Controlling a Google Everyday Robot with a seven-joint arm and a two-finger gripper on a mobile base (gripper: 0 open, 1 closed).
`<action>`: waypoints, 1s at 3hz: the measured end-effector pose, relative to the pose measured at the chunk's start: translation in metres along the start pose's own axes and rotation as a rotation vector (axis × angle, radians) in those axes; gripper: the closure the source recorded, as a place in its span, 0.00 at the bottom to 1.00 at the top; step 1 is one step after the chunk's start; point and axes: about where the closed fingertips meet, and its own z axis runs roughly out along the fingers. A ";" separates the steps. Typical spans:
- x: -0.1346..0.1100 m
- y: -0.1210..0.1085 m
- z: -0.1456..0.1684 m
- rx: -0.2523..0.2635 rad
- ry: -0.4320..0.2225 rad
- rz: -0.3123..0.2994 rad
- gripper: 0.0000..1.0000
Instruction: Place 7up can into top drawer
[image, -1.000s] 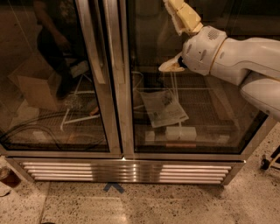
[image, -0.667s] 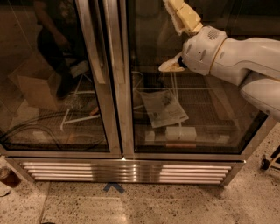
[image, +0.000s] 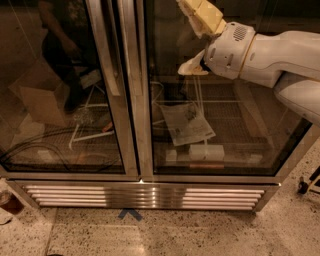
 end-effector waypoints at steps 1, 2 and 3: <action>-0.015 -0.010 0.007 0.003 -0.099 -0.126 0.00; -0.016 -0.011 0.007 0.004 -0.101 -0.130 0.00; -0.024 -0.017 0.014 0.015 -0.149 -0.202 0.00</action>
Offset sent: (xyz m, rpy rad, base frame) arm -0.0074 0.0088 0.0061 -0.0586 -0.0757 0.0539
